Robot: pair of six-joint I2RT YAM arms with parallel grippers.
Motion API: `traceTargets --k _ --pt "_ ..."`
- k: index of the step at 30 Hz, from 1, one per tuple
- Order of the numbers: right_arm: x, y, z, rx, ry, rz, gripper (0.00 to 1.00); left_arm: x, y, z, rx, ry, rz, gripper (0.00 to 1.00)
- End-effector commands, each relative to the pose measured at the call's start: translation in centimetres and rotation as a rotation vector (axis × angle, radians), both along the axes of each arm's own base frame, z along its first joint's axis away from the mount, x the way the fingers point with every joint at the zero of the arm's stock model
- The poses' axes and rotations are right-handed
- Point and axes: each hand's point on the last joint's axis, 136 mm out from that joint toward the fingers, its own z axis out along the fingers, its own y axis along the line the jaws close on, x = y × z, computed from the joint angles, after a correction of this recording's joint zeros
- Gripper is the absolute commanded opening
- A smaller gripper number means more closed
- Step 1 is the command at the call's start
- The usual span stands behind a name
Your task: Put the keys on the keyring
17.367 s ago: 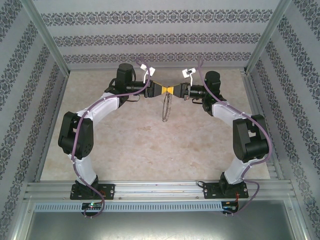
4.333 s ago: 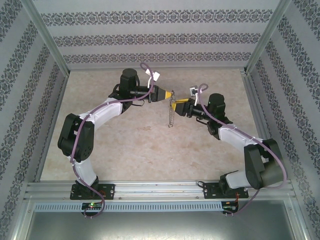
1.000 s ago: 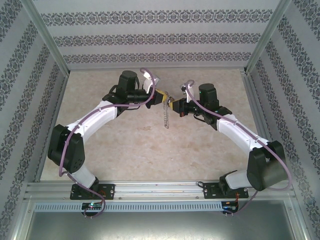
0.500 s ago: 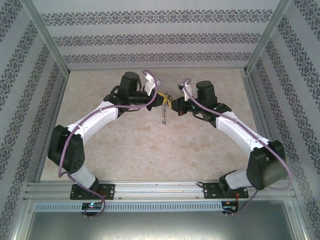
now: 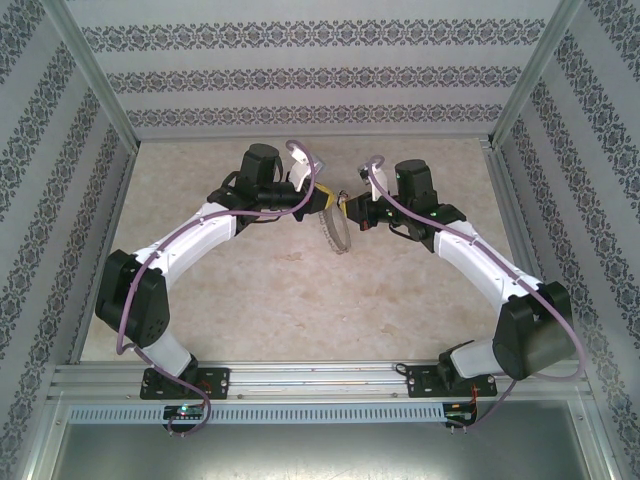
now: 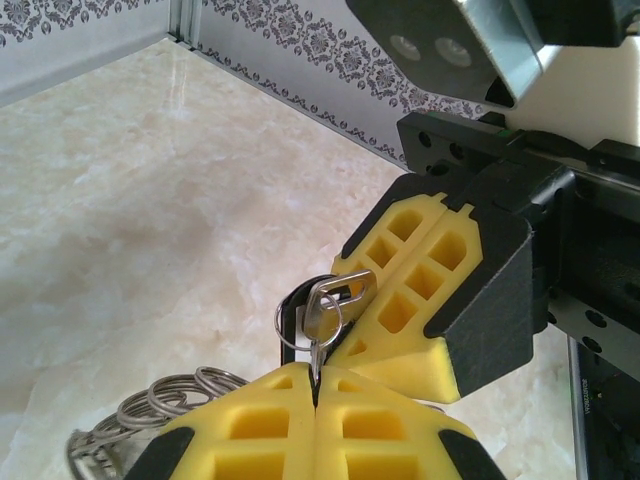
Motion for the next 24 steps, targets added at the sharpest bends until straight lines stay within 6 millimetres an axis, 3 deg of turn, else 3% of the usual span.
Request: traceTargets --k 1,10,24 --pt "0.4 -0.1 2.5 0.007 -0.068 0.002 0.00 -0.8 -0.5 3.0 -0.028 -0.074 -0.034 0.00" --pt "0.0 2.0 2.6 -0.013 -0.075 0.062 0.00 -0.9 -0.8 3.0 -0.034 -0.070 -0.040 0.00" --pt "1.0 -1.2 1.5 -0.037 -0.056 -0.029 0.00 -1.0 -0.7 3.3 -0.036 -0.076 -0.038 0.00"
